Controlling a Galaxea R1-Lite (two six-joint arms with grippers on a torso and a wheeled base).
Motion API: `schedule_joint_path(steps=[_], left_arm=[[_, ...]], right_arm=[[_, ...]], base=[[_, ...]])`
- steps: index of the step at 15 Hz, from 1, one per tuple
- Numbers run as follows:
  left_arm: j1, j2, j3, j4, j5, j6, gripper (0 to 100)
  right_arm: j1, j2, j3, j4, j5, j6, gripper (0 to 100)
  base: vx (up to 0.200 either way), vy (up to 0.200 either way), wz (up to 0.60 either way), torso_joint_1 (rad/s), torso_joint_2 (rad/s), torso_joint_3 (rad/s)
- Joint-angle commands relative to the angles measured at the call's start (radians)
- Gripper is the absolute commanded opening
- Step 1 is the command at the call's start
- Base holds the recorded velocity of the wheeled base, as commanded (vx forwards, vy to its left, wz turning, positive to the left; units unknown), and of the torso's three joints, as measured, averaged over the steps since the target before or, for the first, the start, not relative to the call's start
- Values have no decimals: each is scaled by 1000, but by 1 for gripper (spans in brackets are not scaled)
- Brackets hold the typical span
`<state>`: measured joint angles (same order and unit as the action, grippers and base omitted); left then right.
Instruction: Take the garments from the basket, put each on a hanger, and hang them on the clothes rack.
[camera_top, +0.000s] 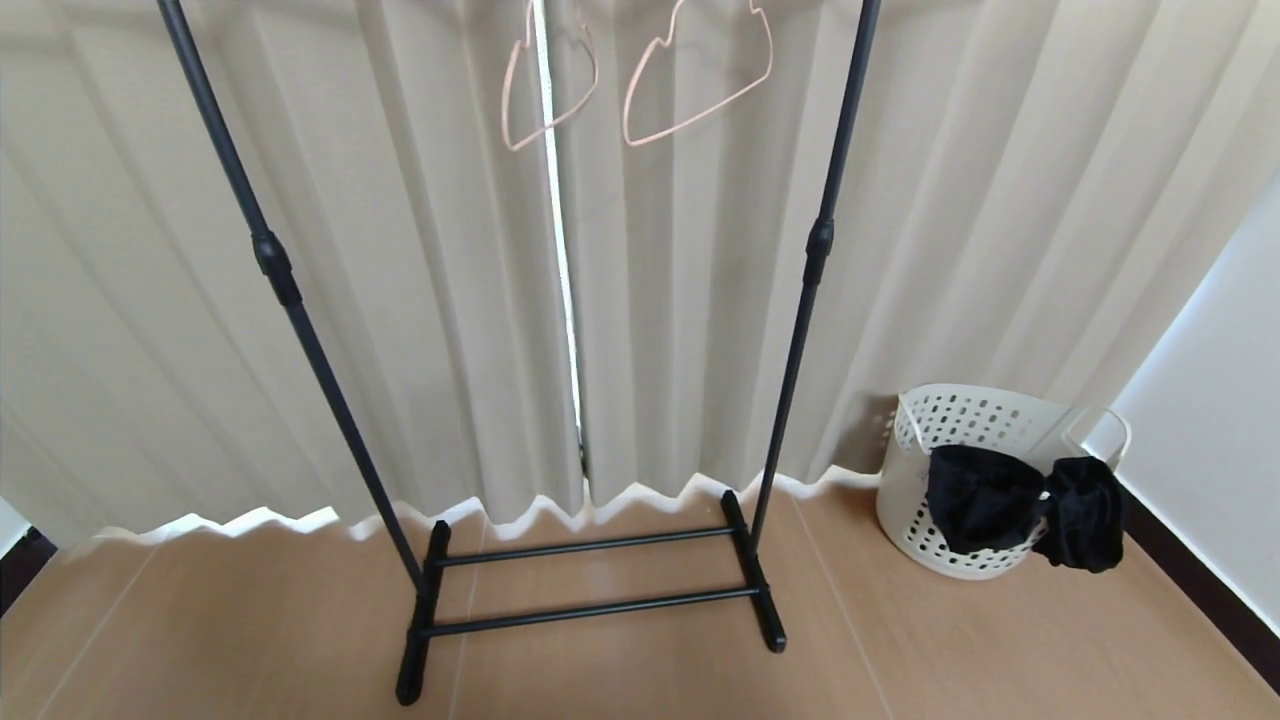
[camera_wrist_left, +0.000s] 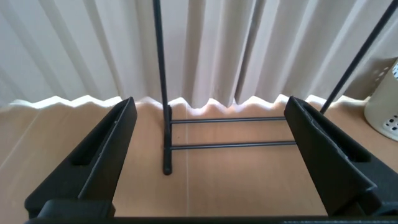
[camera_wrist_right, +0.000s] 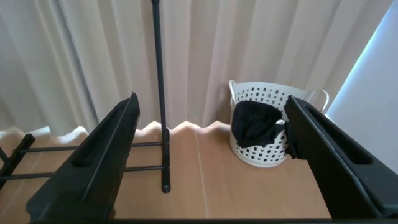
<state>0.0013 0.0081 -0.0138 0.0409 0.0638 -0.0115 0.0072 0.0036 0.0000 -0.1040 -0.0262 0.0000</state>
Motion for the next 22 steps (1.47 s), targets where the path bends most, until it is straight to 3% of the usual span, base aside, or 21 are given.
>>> schedule_joint_path(steps=[1,5,7,10,14,19,22], left_arm=[[0,1,0,1,1,-1,100],[0,1,0,1,1,-1,100],[0,1,0,1,1,-2,100],[0,1,0,1,1,-2,100],[0,1,0,1,1,-1,100],[0,1,0,1,1,-1,100],[0,1,0,1,1,1,100]], right_arm=[[0,1,0,0,0,-2,100],[0,1,0,0,0,-2,100],[0,1,0,0,0,-2,100],[0,1,0,0,0,0,100],[0,1,0,0,0,0,100],[0,1,0,0,0,0,100],[0,1,0,0,0,0,100]], base=[[0,-200,-600,-2,2,7],[0,-200,-600,1,0,4],[0,-200,0,2,2,0],[200,-200,0,-2,4,2],[200,0,0,2,1,2],[200,0,-360,3,1,5],[200,-200,0,2,4,1]])
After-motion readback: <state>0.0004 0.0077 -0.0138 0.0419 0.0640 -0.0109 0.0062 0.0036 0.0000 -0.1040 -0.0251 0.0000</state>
